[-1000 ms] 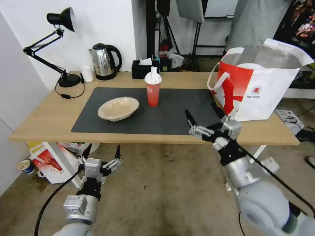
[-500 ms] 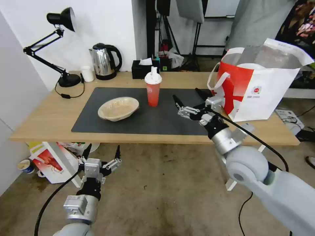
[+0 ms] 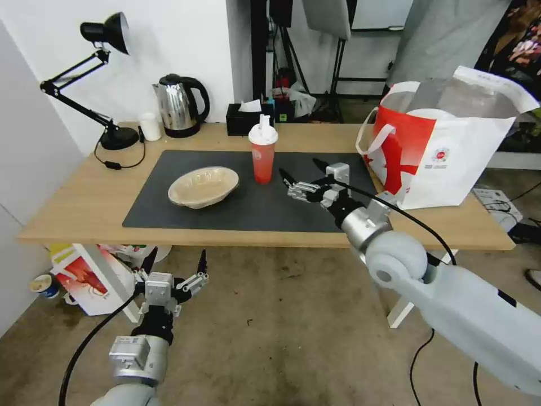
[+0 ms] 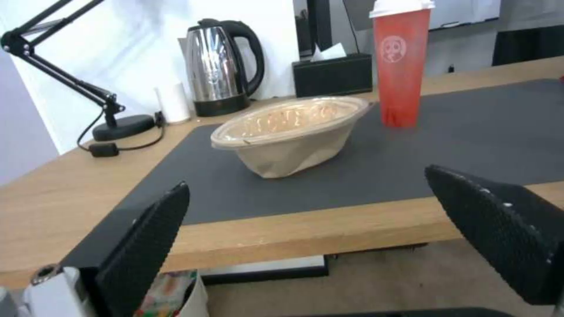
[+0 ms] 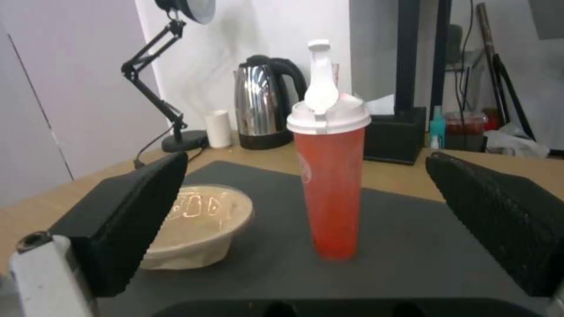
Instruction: Pick up the trash from the table and place it into the takeout bag.
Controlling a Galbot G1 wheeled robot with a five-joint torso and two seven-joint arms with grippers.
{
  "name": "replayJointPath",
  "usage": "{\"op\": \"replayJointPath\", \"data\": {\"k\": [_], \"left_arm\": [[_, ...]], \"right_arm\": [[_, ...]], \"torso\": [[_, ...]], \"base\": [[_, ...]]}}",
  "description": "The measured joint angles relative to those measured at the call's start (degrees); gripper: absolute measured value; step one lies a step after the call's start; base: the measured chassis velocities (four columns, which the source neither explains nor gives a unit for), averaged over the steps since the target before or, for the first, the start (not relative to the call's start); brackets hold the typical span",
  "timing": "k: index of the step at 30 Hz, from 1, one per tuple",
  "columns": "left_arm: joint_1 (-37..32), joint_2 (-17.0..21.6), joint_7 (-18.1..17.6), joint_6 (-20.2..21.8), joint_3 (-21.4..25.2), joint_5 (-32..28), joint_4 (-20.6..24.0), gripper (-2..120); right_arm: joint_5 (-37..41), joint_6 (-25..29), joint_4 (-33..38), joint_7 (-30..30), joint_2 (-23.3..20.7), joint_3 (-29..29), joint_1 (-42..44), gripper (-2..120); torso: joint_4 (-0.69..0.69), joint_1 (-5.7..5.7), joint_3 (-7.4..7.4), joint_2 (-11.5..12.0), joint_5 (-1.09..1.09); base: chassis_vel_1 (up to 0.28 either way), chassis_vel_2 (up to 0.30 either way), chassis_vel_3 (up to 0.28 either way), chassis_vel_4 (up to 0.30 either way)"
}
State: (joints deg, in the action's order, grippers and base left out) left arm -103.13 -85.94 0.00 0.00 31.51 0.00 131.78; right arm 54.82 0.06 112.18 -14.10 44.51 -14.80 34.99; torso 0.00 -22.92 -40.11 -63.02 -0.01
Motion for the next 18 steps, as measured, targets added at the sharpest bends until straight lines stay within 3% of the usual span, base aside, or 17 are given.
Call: {"op": "replayJointPath", "data": {"k": [18], "left_arm": [[0.00, 0.00, 0.00, 0.00, 0.00, 0.00, 0.00, 100]], "right_arm": [[1.63, -0.54, -7.99, 0.36, 5.90, -4.33, -6.87, 100]], "torso": [[-0.01, 0.01, 0.00, -0.01, 0.01]], "base": [[0.000, 0.000, 0.000, 0.000]]}}
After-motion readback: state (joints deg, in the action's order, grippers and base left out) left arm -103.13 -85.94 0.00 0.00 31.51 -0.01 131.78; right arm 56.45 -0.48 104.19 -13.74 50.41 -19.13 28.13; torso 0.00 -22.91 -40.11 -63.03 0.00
